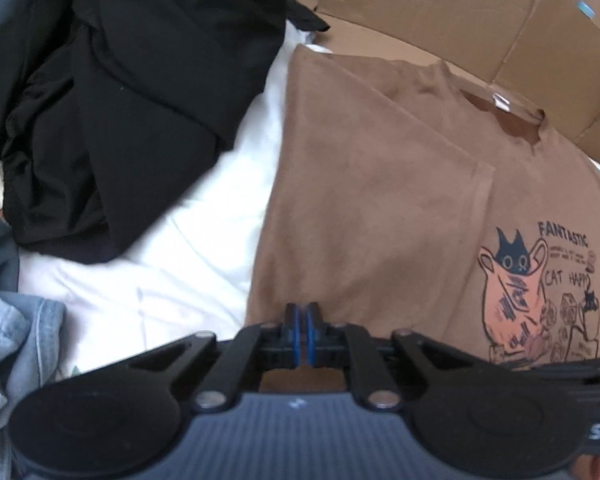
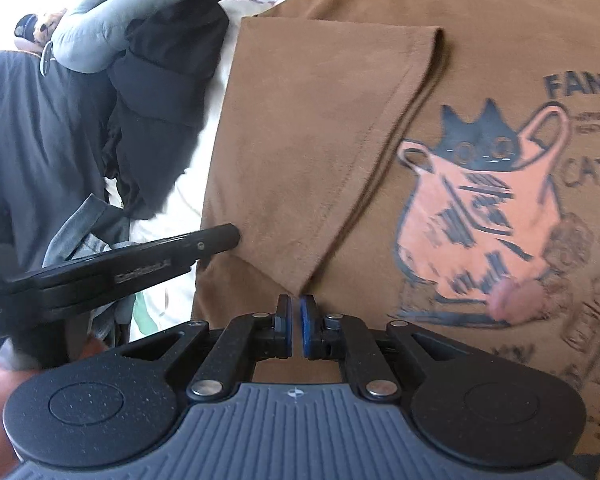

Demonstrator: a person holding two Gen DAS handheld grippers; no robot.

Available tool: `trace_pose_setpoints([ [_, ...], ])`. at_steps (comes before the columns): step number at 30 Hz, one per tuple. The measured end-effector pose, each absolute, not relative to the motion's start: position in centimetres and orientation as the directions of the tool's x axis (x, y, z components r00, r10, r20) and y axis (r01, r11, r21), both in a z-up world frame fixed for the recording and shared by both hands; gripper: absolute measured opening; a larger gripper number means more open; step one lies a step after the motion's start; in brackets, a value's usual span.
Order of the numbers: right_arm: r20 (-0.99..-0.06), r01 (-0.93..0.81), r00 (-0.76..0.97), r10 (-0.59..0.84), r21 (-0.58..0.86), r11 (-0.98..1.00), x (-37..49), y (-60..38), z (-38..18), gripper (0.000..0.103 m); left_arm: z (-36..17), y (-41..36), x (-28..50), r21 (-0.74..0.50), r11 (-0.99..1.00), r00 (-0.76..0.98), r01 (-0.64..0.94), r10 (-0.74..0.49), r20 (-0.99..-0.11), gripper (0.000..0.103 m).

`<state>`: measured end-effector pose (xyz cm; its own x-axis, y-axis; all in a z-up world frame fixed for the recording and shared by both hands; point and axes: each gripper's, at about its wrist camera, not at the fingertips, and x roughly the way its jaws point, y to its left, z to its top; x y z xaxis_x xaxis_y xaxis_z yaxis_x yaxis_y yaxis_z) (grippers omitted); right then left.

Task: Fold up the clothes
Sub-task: 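Lay the sleeve flat over the shirt body and open the right tool, then raise both open tools and move them toward the black cloth beside the shirt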

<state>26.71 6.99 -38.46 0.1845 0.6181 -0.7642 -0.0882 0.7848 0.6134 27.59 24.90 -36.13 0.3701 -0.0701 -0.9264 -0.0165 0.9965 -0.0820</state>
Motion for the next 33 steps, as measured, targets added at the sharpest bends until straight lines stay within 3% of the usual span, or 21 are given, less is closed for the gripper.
trace_pose_setpoints([
  [4, -0.800, -0.084, 0.216, 0.559, 0.555, 0.827, 26.7, 5.4, -37.1, 0.005, -35.4, 24.7, 27.6, -0.053, 0.998, 0.350, -0.026, -0.041, -0.936, 0.010],
  [6, -0.810, -0.068, 0.221, 0.544, 0.544, 0.837, 26.7, 4.6, -36.3, 0.007, -34.5, 24.6, 27.5, -0.064, 0.997, 0.348, -0.035, -0.048, -0.936, 0.026],
  [8, -0.817, -0.071, 0.227, 0.531, 0.530, 0.845, 26.5, 4.0, -35.2, 0.022, -33.3, 24.3, 27.4, -0.056, 0.998, 0.359, -0.039, -0.039, -0.932, 0.043],
  [9, -0.818, -0.079, 0.232, 0.526, 0.523, 0.849, 26.3, 3.8, -34.6, 0.041, -32.6, 24.1, 27.3, -0.046, 0.998, 0.368, -0.035, -0.030, -0.929, 0.052],
  [11, -0.811, -0.086, 0.252, 0.527, 0.524, 0.847, 25.9, 3.1, -33.3, 0.056, -31.1, 23.8, 27.1, -0.031, 0.999, 0.381, -0.031, -0.017, -0.924, 0.058],
  [14, -0.811, -0.066, 0.277, 0.516, 0.520, 0.852, 25.6, 2.0, -31.1, 0.065, -28.8, 23.4, 26.8, -0.015, 0.999, 0.393, -0.031, -0.001, -0.920, 0.062],
  [18, -0.804, -0.088, 0.317, 0.503, 0.503, 0.860, 24.8, 0.9, -27.6, 0.077, -25.8, 23.1, 25.9, -0.019, 0.999, 0.422, -0.046, 0.002, -0.907, 0.078],
  [25, -0.784, -0.124, 0.393, 0.481, 0.473, 0.872, 22.4, -1.6, -21.8, 0.085, -21.8, 23.1, 22.2, -0.025, 0.998, 0.445, -0.057, 0.003, -0.896, 0.082],
  [33, -0.762, -0.177, 0.472, 0.444, 0.412, 0.894, 18.3, -3.1, -14.8, 0.092, -16.7, 22.6, 17.2, -0.061, 0.995, 0.496, -0.075, -0.016, -0.868, 0.096],
])
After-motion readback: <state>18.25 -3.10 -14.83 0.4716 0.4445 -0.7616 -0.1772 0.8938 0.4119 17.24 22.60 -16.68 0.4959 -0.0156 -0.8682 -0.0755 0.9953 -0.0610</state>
